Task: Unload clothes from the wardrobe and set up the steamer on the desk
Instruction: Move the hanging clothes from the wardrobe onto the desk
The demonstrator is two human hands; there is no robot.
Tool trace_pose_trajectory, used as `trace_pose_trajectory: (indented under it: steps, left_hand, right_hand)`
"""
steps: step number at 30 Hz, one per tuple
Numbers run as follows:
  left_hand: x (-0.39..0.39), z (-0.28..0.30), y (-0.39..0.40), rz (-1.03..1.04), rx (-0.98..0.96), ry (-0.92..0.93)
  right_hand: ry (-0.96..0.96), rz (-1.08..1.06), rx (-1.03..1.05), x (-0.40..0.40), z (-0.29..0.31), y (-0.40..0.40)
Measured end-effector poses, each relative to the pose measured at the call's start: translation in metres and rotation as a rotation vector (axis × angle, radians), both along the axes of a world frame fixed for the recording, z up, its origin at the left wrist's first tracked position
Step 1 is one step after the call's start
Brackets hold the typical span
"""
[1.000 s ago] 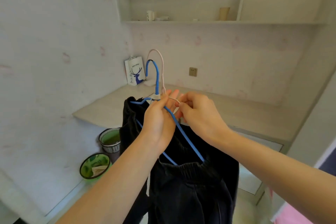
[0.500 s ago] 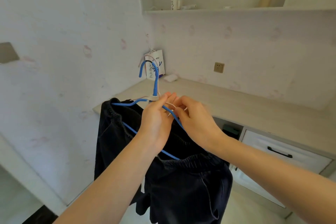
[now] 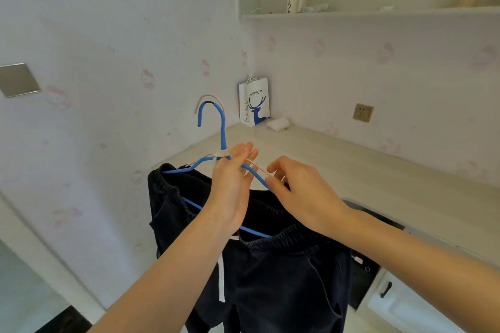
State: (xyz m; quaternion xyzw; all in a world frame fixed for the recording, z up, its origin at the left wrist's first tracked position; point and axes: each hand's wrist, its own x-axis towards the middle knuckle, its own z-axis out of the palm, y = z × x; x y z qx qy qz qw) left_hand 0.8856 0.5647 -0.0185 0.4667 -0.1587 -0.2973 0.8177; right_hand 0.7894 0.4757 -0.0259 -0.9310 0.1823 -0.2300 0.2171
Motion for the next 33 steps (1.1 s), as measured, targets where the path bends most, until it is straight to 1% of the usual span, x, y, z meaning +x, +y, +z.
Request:
trace_pose_trajectory:
  steps: [4,6,9,11,14,17,19,21,23,24,25,27,29,30,31,33]
  left_hand:
    - [0.024,0.003,-0.04,0.057,0.028,-0.051]
    - [0.031,0.005,-0.057,0.067,0.051,-0.099]
    - [0.045,0.002,-0.08,0.077,0.092,-0.167]
    - [0.056,-0.002,-0.092,0.082,0.148,-0.228]
    - [0.069,-0.005,-0.101,0.054,0.258,-0.395]
    - [0.089,-0.007,-0.108,0.017,0.304,-0.505]
    - [0.106,-0.007,-0.113,-0.009,0.325,-0.548]
    - [0.125,-0.008,-0.116,-0.063,0.327,-0.552]
    - [0.144,-0.008,-0.116,-0.12,0.343,-0.562]
    - [0.154,-0.008,-0.115,-0.117,0.353,-0.575]
    - [0.165,-0.009,-0.113,-0.069,0.349,-0.582]
    - [0.192,-0.012,-0.107,0.15,0.345,-0.622]
    - [0.226,-0.018,-0.103,0.399,0.442,-0.792]
    - [0.245,-0.022,-0.102,0.449,0.513,-0.893]
    - [0.263,-0.027,-0.103,0.438,0.587,-0.982]
    - [0.296,-0.037,-0.109,0.299,0.709,-1.113]
  right_hand:
    - [0.028,0.038,-0.149,0.018,-0.004,-0.037]
    - [0.022,0.032,-0.275,0.028,-0.006,-0.058]
    - [0.006,0.016,-0.543,0.046,-0.015,-0.087]
    - [-0.008,0.002,-0.622,0.058,-0.02,-0.103]
    - [0.001,-0.023,-0.65,0.072,-0.024,-0.122]
    - [0.005,-0.046,-0.636,0.091,-0.023,-0.14]
    - [-0.004,-0.032,-0.584,0.107,-0.02,-0.151]
    - [-0.017,-0.032,-0.548,0.124,-0.02,-0.162]
    - [-0.018,-0.051,-0.535,0.14,-0.023,-0.176]
    - [-0.022,-0.063,-0.535,0.147,-0.024,-0.183]
    - [-0.024,-0.073,-0.534,0.154,-0.024,-0.191]
    - [-0.024,-0.095,-0.527,0.169,-0.024,-0.206]
    - [-0.036,-0.105,-0.523,0.184,-0.021,-0.22]
    - [-0.05,-0.104,-0.522,0.191,-0.02,-0.226]
    - [-0.066,-0.1,-0.519,0.198,-0.018,-0.231]
    - [-0.096,-0.087,-0.509,0.212,-0.015,-0.241]
